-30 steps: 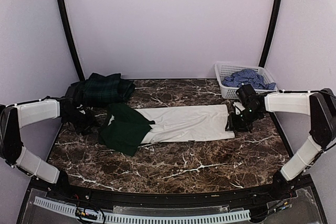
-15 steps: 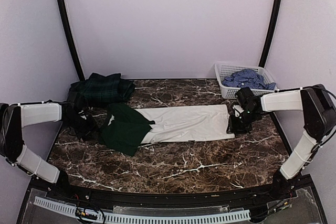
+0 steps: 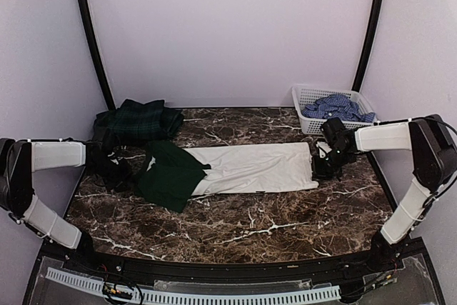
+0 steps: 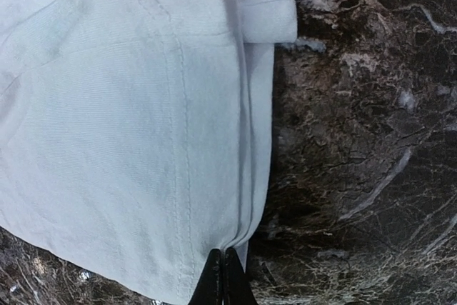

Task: Fold and stack the mixed laundry pile
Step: Move the rectangle-folded T-shirt to the center of the board.

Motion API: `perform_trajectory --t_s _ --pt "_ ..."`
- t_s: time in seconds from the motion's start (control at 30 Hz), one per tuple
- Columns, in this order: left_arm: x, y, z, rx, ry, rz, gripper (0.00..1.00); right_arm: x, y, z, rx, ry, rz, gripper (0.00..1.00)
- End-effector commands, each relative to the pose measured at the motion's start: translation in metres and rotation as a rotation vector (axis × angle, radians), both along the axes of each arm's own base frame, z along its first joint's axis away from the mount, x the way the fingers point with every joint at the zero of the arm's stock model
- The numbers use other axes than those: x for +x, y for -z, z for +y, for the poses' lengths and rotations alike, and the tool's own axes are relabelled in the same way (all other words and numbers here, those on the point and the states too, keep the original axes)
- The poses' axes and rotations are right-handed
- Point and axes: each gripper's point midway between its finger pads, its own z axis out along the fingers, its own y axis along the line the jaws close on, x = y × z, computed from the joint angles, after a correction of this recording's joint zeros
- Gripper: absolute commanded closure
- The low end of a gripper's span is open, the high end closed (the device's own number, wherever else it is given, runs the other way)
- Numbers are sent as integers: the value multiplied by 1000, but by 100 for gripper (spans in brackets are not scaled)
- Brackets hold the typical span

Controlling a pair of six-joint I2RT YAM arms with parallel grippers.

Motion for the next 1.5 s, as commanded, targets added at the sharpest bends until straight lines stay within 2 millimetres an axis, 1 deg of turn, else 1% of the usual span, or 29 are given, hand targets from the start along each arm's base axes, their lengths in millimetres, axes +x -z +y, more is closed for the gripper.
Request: perform_trajectory --t_s 0.0,0.07,0.2,0.23,0.27,0.3,0.33,0.37,0.43,0.5,0.63,0.77,0.9,1.0,1.17,1.3,1.4,1.47 --pt "14 1 4 20 -8 -13 68 0 -10 -1 14 -3 -36 100" --pt "21 1 2 18 -5 -14 68 -2 -11 -2 9 -1 -41 100" --pt "26 6 4 24 -17 -16 68 -5 -10 -6 -1 4 -42 100" --pt "27 6 3 20 -14 -17 70 -6 -9 -6 2 4 -39 100" --pt "28 8 3 19 -11 -11 73 -7 -8 -5 5 1 -34 100" --pt "27 9 2 17 -7 -7 78 -8 -8 -5 7 -2 -30 100" --pt "25 11 2 15 -5 -2 81 -9 -8 -5 7 -1 -30 100" --pt "24 12 2 14 -6 0 87 -10 -9 -5 7 0 -29 100" --pt "22 12 2 12 -5 0 95 -13 -11 -6 10 3 -30 100" --pt "20 10 3 18 -10 -6 100 -17 -14 -8 9 14 -27 100" --pt "16 2 6 23 -22 -15 100 -24 -22 -13 8 57 -35 100" --pt "12 -9 16 63 -45 -30 100 -29 -27 -19 -8 85 -31 100" --pt "1 -15 23 93 -43 -6 100 -34 -27 -20 -12 108 -4 100" --pt "-4 -14 23 91 -44 3 100 -44 -26 -17 -14 118 24 100" --pt "-15 -1 23 92 -41 49 100 -60 -17 -12 -84 129 66 100" --pt "-22 -1 28 106 -52 62 100 -66 -7 -15 -179 137 94 100" --pt "-28 -5 30 113 -59 61 100 -68 -4 -19 -237 151 104 100" --pt "-35 -6 33 125 -52 69 100 -68 -3 -22 -263 159 102 100"
